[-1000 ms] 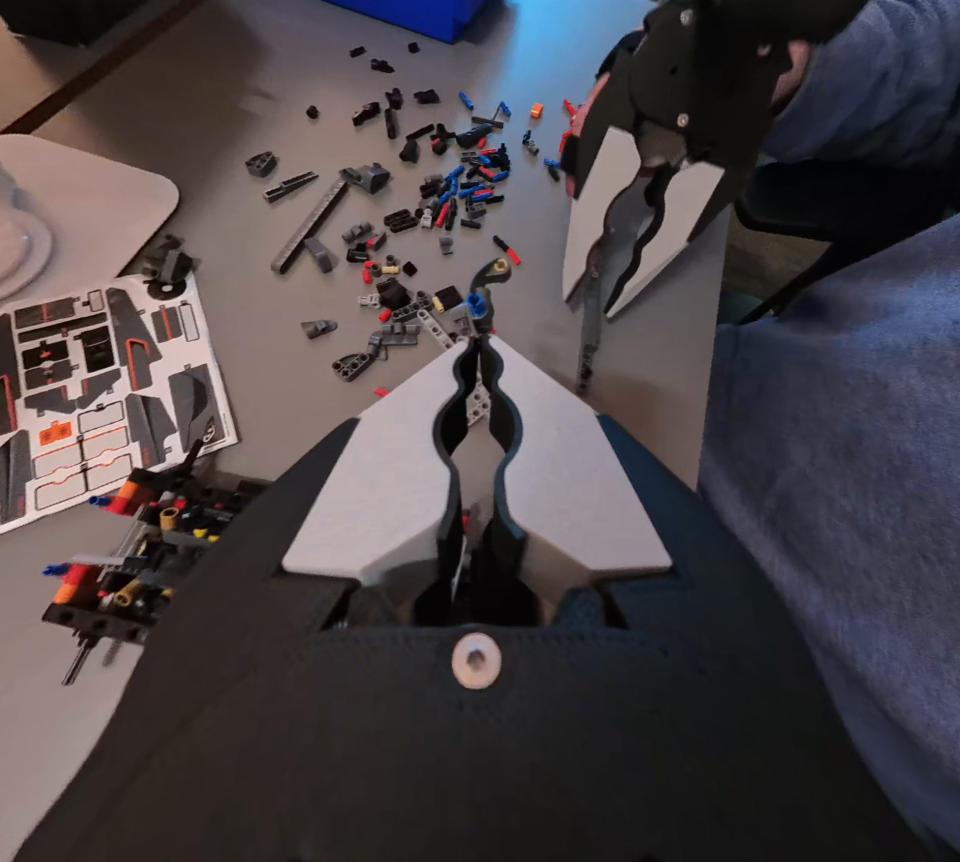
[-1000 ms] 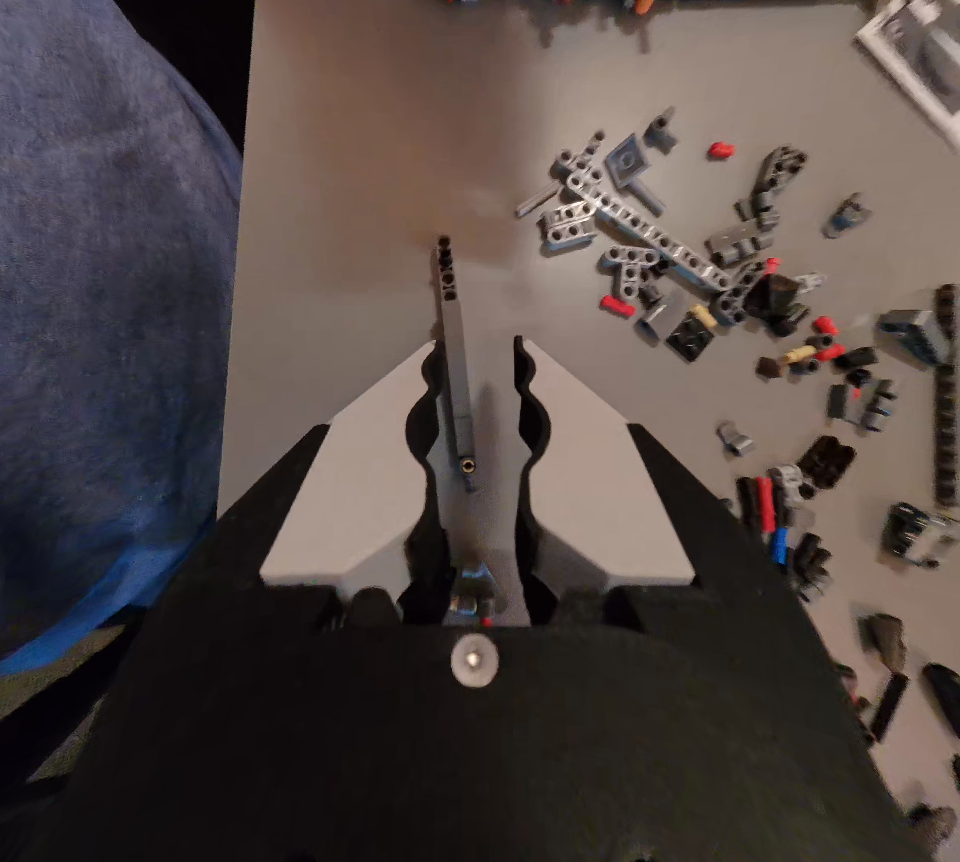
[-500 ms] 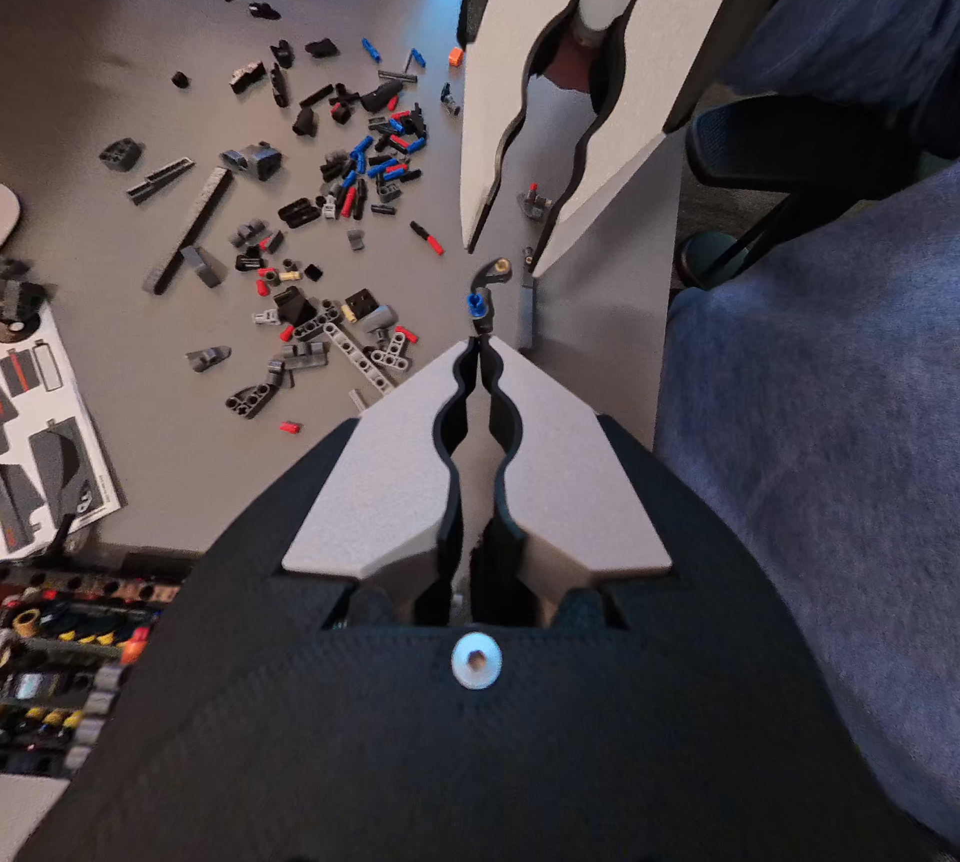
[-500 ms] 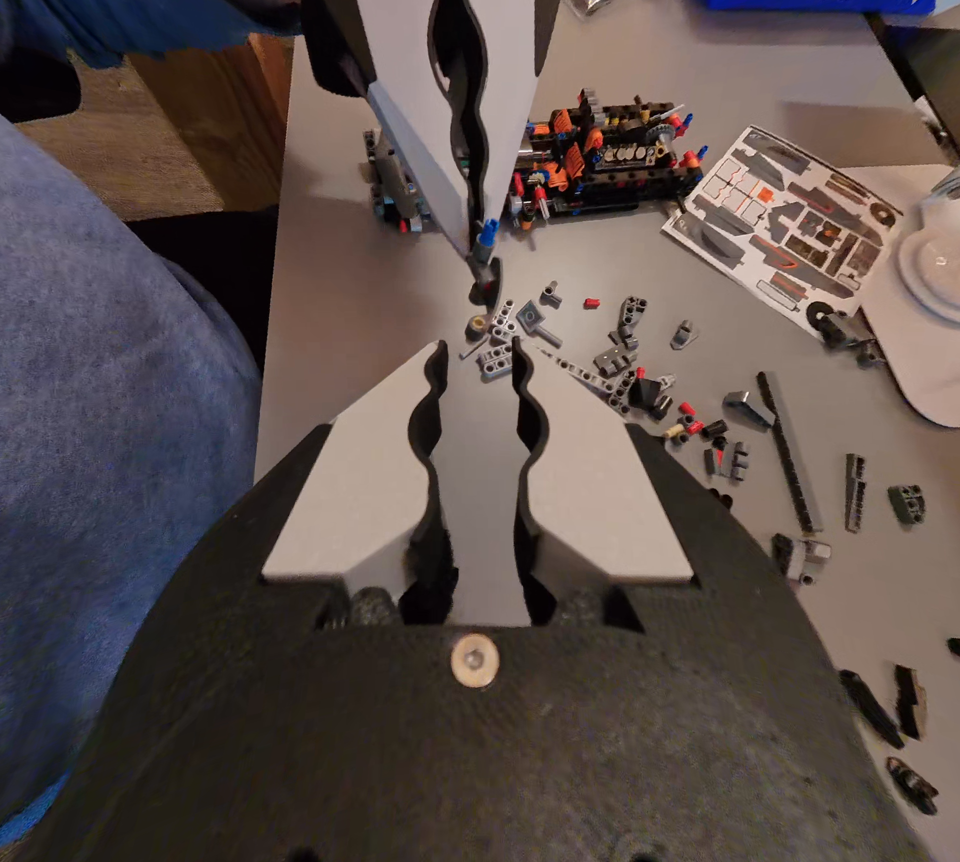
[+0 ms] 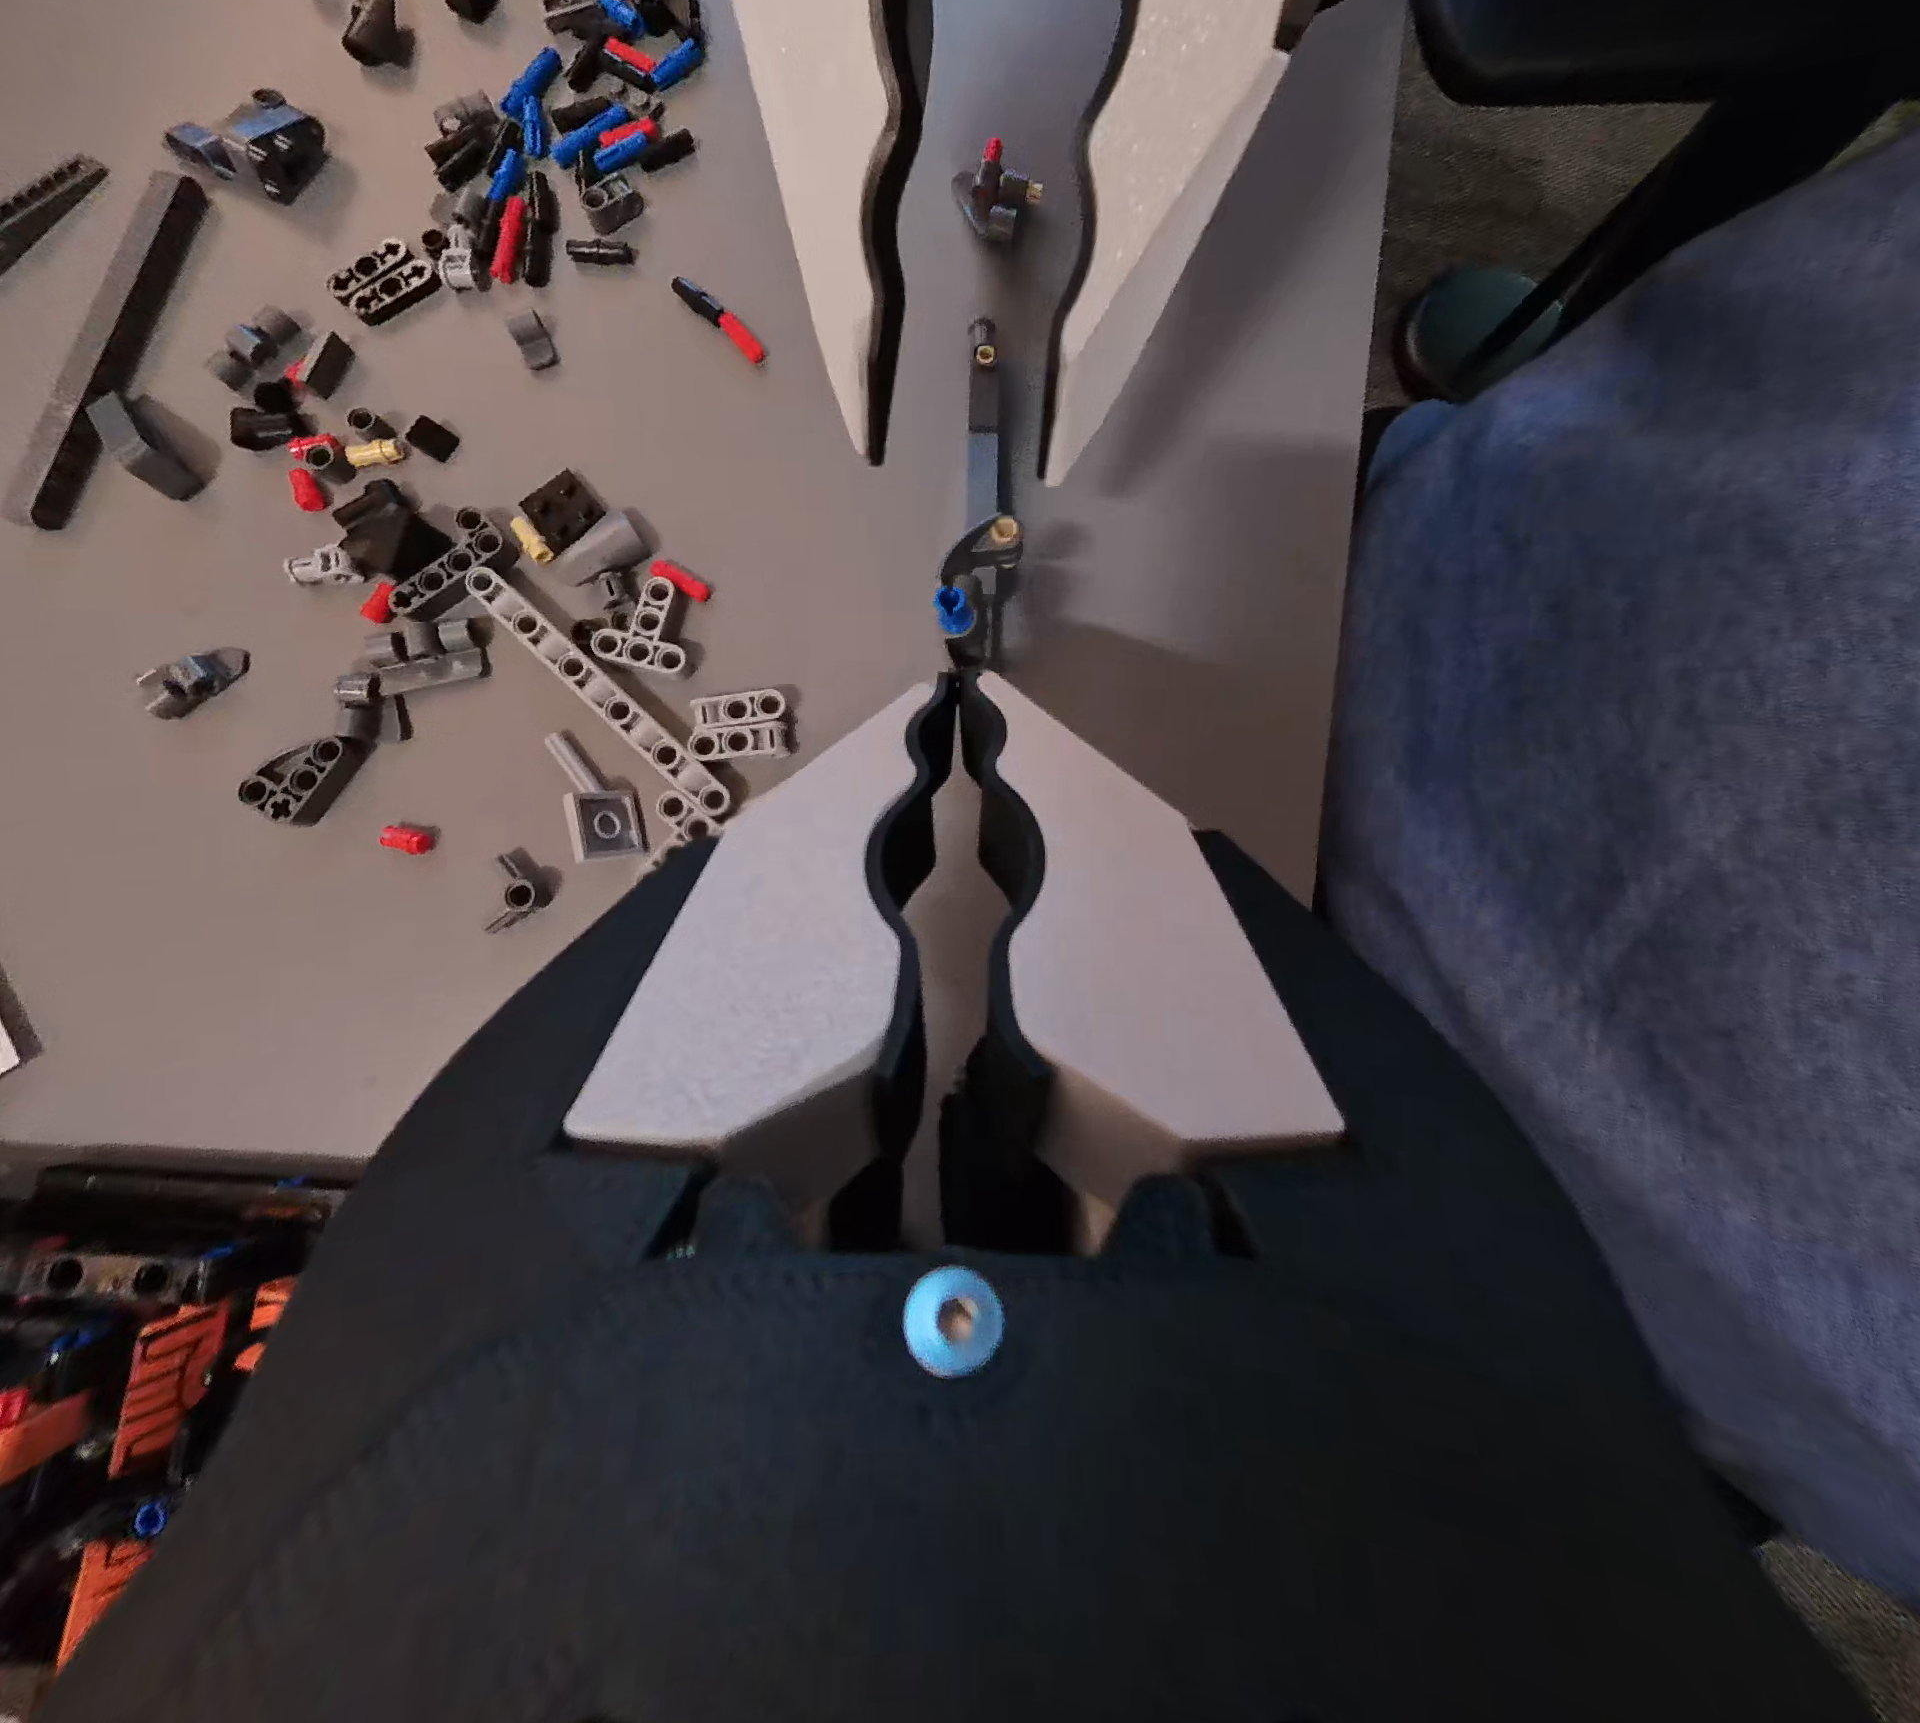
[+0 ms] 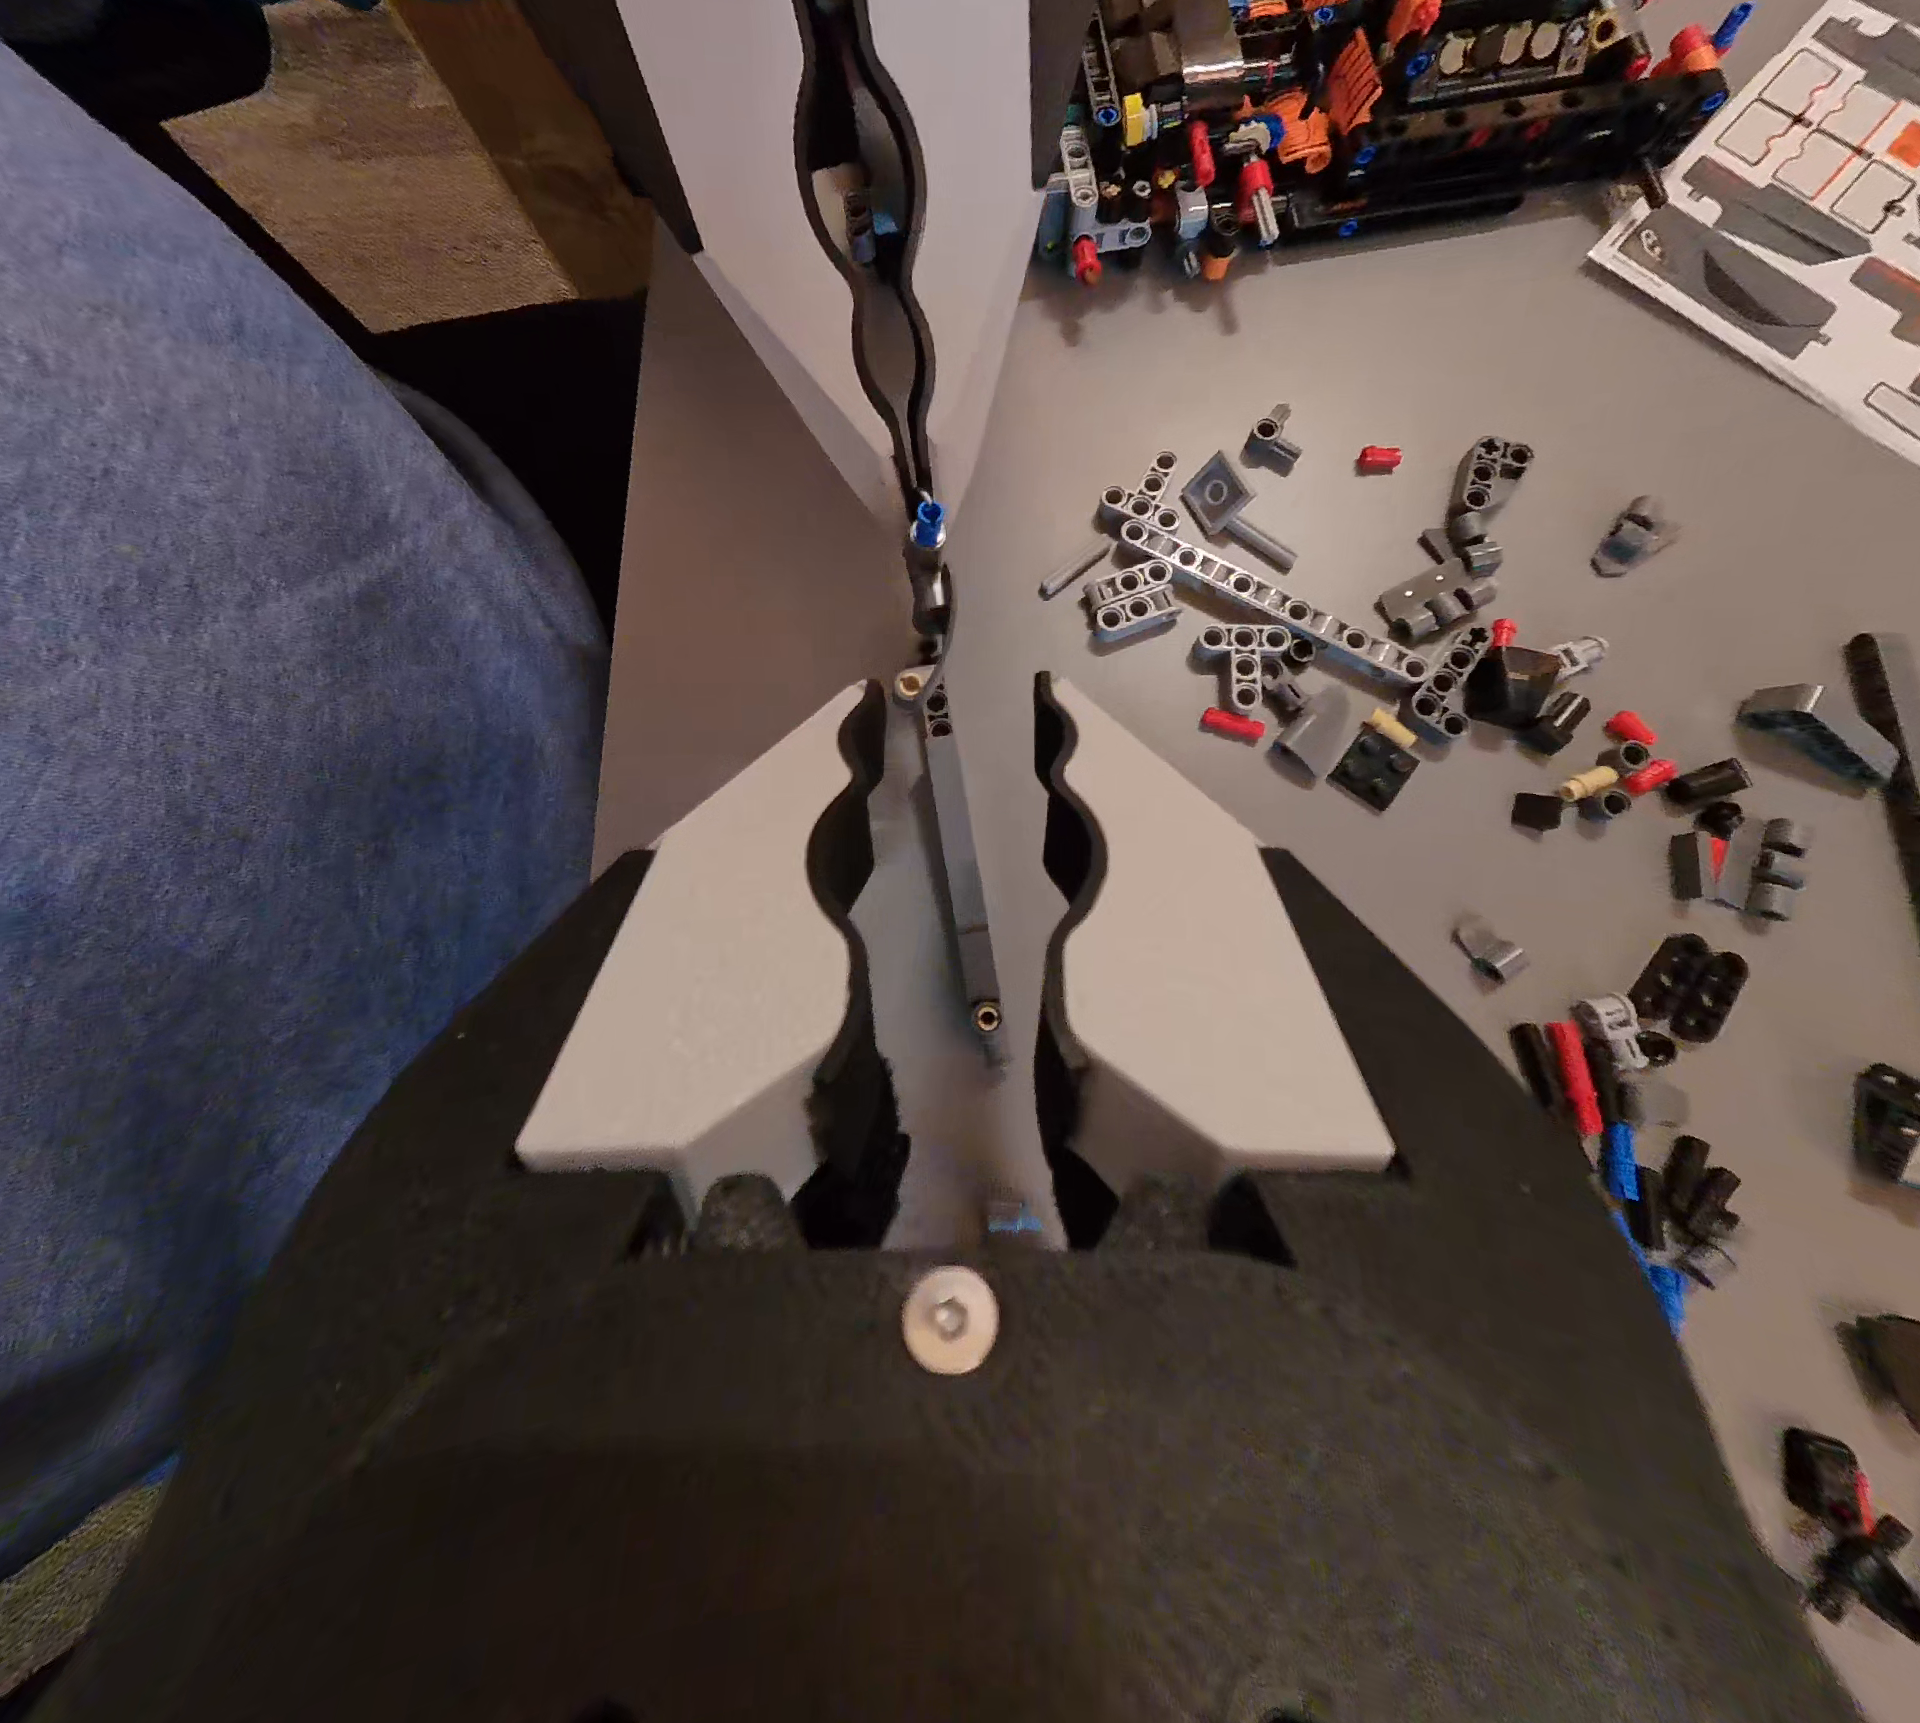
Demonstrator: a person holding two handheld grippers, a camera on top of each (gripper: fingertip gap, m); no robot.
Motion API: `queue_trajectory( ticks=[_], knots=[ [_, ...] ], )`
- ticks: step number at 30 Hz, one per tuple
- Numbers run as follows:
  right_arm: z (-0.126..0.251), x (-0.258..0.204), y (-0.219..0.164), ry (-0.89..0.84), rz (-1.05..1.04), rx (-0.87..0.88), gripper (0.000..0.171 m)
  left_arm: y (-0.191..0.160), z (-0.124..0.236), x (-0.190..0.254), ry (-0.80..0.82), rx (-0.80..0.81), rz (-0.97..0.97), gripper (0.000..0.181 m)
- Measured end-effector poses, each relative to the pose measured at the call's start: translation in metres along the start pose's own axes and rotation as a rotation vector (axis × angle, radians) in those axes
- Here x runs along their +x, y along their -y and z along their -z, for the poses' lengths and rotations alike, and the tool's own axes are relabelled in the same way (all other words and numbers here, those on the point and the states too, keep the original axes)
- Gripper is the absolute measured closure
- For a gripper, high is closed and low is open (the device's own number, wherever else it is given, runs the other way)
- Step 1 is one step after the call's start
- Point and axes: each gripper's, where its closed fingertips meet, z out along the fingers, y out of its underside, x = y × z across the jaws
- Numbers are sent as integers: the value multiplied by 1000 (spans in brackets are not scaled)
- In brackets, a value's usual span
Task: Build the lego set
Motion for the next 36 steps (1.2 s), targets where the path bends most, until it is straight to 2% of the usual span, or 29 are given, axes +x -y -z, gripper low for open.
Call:
queue_trajectory(
  ticks=[27,30,36],
  knots=[
    [5,6,6,16,-37,63,137,-7,-6,-7,-62,-47,-41,181],
    [6,4,9,39,-63,91,141,-8,-6,-5,-71,-52,-38,181],
    [-3,2,8,46,-56,80,161,-9,-10,-2,-79,-72,-47,181]
  ],
)
